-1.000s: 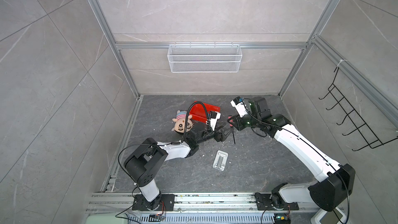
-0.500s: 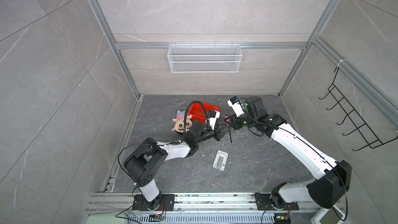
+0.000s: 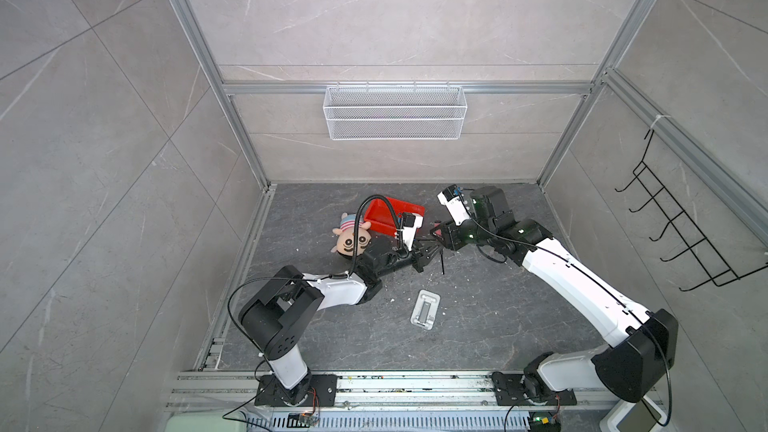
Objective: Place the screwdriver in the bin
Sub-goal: 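Open the right gripper while the left gripper carries the screwdriver over the red bin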
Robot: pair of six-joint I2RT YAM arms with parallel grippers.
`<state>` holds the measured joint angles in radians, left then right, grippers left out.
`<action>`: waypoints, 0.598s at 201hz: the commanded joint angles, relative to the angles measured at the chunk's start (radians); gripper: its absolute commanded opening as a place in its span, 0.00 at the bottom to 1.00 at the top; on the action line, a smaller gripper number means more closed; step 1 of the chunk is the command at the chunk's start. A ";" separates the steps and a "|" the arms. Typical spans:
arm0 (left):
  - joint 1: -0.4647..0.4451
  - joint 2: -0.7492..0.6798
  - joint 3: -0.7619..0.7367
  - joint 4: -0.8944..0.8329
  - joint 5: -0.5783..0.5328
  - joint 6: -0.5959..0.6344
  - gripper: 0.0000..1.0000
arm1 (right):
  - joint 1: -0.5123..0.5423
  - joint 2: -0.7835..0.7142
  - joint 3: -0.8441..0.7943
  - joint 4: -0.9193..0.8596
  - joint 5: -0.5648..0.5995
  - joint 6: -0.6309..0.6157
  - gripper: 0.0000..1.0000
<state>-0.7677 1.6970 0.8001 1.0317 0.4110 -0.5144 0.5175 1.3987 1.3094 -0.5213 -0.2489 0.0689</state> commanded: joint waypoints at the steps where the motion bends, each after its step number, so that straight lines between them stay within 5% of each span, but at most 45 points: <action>1: 0.012 -0.014 -0.013 0.098 -0.036 -0.016 0.00 | 0.006 -0.039 0.023 0.029 0.006 -0.003 0.70; 36: 0.029 -0.025 -0.028 0.091 -0.124 -0.096 0.00 | 0.007 -0.079 -0.007 0.055 0.004 -0.015 0.98; 120: 0.060 -0.055 0.017 -0.130 -0.456 -0.262 0.00 | 0.032 -0.212 -0.174 0.227 0.065 -0.134 0.99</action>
<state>-0.7189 1.6867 0.7639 0.9619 0.0967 -0.7120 0.5323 1.2255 1.1946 -0.3870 -0.2317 -0.0006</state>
